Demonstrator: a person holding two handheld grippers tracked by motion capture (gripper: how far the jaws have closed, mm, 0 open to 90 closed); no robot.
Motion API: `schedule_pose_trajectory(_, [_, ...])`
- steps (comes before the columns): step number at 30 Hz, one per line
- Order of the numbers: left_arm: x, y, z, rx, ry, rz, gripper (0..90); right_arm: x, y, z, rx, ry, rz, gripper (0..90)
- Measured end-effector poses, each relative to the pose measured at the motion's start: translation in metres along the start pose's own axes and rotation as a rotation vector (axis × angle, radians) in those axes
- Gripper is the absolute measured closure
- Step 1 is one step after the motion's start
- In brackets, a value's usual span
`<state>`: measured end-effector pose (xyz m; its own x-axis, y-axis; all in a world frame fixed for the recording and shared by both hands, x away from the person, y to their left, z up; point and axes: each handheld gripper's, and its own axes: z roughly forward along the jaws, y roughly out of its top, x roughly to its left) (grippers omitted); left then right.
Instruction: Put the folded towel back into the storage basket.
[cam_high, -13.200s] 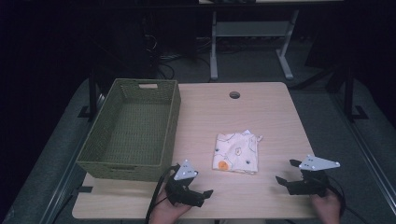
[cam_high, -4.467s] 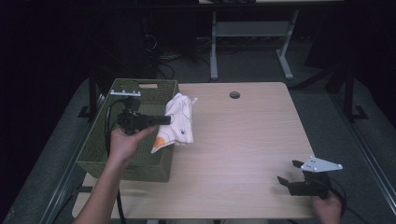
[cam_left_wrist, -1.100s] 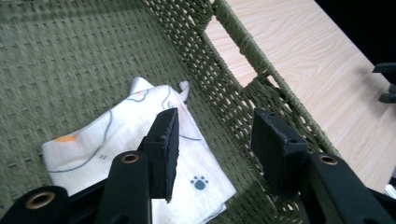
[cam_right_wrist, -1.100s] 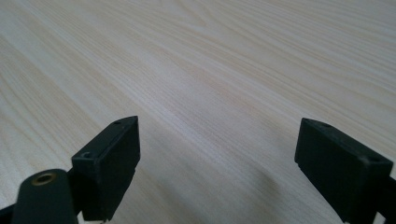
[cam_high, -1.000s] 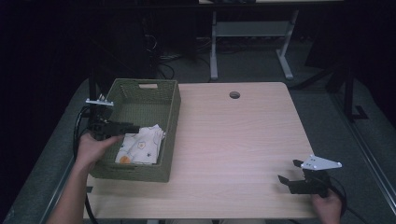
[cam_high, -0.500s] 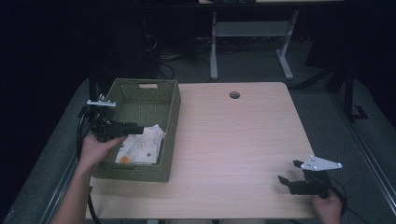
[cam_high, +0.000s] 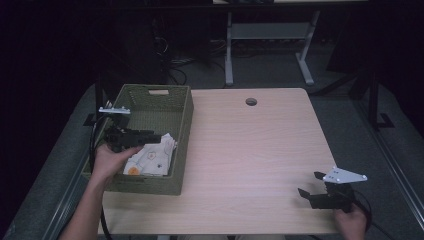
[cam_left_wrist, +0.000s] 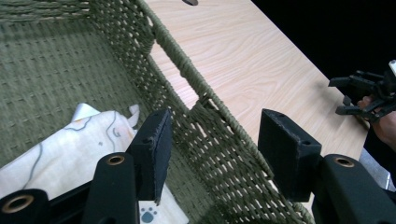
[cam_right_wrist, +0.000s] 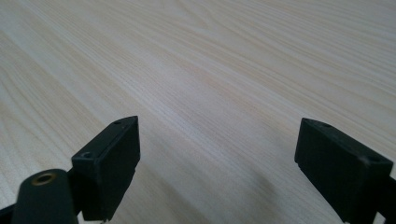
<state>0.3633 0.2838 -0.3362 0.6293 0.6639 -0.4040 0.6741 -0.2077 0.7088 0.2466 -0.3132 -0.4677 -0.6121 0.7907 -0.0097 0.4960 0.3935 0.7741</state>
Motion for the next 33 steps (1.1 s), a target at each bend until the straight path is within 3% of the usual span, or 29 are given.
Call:
schedule_pose_trajectory(8, [-0.009,0.003,0.003,-0.008,-0.016,0.017,45.1,0.001,0.000,-0.001,-0.002,0.001,0.002,13.7])
schedule_pose_trajectory(20, [-0.037,0.016,0.018,0.004,-0.066,0.084,45.1,0.001,0.000,-0.002,-0.007,0.000,0.003,13.7])
schedule_pose_trajectory(33, [-0.053,0.026,0.033,0.002,-0.090,0.108,44.8,0.000,0.001,-0.003,-0.012,-0.003,0.002,13.7])
